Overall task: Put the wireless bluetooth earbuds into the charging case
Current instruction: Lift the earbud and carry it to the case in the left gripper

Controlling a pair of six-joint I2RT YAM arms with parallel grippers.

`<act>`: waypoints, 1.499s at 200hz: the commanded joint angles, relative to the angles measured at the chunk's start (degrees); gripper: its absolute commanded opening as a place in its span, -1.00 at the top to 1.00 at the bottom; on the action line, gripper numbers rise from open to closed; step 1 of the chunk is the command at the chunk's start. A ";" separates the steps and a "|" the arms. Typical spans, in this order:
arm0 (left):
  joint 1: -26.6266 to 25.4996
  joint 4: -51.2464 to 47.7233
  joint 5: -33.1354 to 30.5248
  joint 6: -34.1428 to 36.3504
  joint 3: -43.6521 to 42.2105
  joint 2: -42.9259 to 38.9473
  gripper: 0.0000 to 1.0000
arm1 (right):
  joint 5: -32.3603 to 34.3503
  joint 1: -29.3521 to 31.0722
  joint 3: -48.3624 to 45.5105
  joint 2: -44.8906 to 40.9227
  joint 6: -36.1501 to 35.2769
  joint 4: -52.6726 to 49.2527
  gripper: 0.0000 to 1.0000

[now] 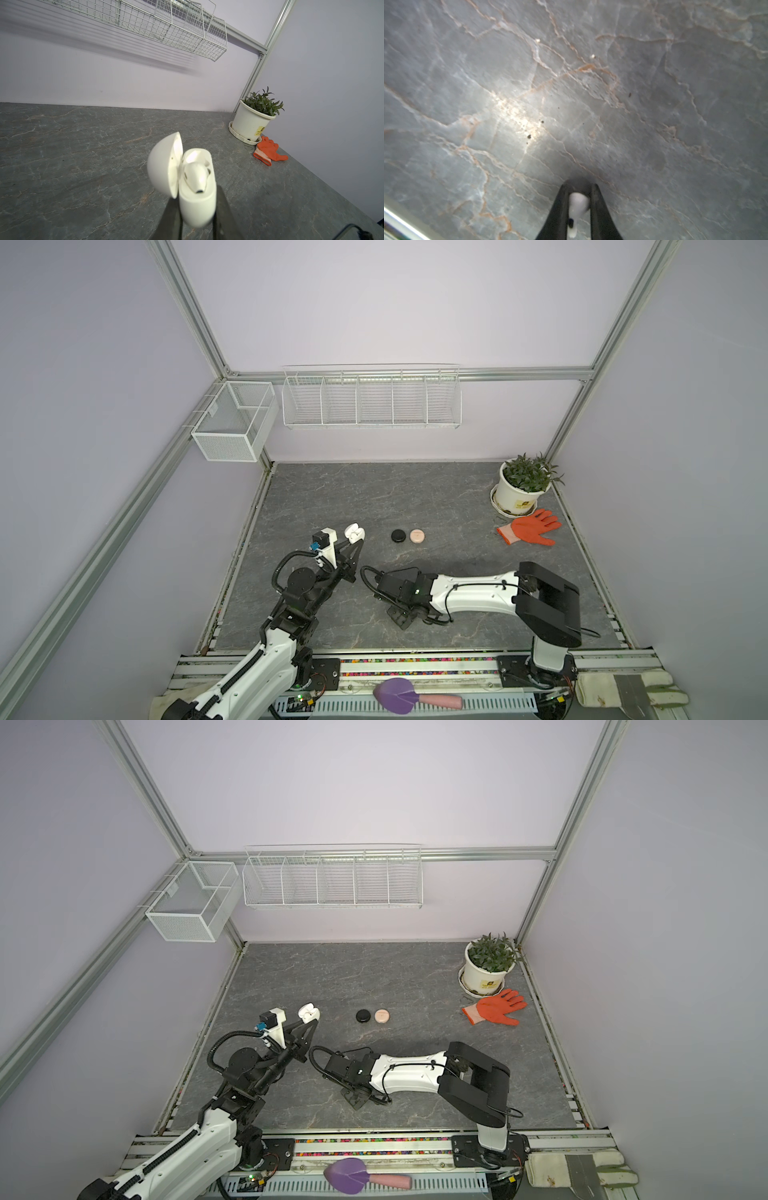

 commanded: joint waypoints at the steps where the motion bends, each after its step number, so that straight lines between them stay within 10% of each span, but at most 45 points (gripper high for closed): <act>1: 0.40 0.63 0.56 -0.33 1.25 -0.12 1.00 | 2.90 -0.38 -1.39 -1.89 1.43 -2.63 0.71; 182: -2.54 15.17 20.34 -0.75 6.25 9.53 1.00 | 13.36 -9.49 0.46 -27.18 -7.07 8.35 0.87; 300: -4.57 14.05 26.07 3.87 8.26 10.39 1.00 | 5.42 -9.73 8.27 -30.54 -11.98 15.87 0.87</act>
